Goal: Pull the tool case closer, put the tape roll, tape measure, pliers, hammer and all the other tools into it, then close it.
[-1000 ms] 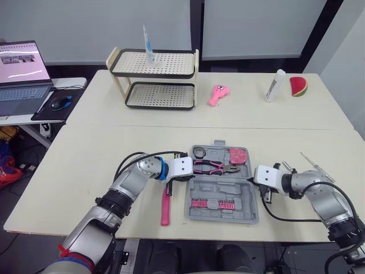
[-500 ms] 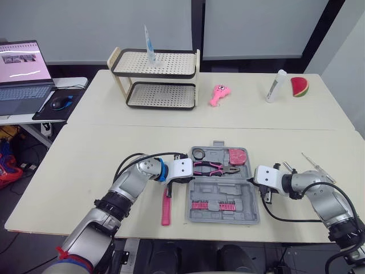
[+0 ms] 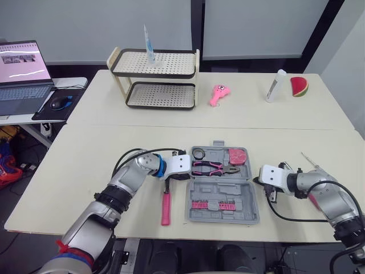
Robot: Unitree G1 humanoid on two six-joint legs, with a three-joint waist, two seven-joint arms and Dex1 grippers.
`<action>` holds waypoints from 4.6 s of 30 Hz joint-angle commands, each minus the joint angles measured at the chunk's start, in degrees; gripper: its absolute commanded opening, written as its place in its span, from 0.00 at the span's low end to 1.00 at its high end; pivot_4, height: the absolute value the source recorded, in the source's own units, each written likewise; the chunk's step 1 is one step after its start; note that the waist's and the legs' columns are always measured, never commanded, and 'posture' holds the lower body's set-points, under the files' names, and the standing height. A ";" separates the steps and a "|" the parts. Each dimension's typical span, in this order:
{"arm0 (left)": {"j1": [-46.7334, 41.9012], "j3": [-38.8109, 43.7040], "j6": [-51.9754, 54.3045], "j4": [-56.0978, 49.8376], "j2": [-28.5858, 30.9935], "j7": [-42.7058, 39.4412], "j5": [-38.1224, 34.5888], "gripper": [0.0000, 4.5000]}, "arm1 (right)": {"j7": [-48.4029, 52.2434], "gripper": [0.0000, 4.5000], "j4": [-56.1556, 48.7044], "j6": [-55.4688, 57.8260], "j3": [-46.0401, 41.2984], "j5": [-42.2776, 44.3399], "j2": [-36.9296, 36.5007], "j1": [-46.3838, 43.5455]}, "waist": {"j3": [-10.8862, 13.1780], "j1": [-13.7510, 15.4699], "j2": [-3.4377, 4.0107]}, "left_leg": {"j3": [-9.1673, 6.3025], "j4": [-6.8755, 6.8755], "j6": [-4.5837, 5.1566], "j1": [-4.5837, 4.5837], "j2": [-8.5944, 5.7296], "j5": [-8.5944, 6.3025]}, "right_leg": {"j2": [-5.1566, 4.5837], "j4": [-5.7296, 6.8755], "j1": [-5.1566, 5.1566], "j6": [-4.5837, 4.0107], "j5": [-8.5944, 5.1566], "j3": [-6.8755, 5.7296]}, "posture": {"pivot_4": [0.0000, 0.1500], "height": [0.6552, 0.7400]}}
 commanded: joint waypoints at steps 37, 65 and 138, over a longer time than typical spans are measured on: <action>24.63 46.80 2.63 5.23 24.81 -2.08 -29.62 1.00 | 7.23 0.99 10.03 6.26 -55.49 26.51 -14.06 25.95 | 0.02 -0.23 0.08 | -0.04 -0.16 0.29 0.01 0.00 -0.16 | -0.36 0.00 -0.07 0.00 0.00 0.05 | 1.00 1.00; -4.66 19.51 18.48 -27.74 4.44 -4.41 -35.01 1.00 | 0.04 0.99 13.65 15.18 -28.07 18.97 -13.33 5.16 | 0.04 0.03 0.03 | 0.82 0.00 0.06 -0.21 0.06 -0.03 | -0.12 -0.12 0.02 0.04 0.02 0.05 | 1.00 1.00; 0.82 9.58 18.06 -36.32 -1.14 -8.64 -33.84 1.00 | -29.94 0.08 -47.91 70.14 -32.42 29.05 9.71 26.77 | 0.00 1.85 0.19 | 2.68 0.15 0.21 -0.90 1.67 0.06 | 0.37 -0.43 0.04 0.08 0.05 0.14 | 1.00 1.00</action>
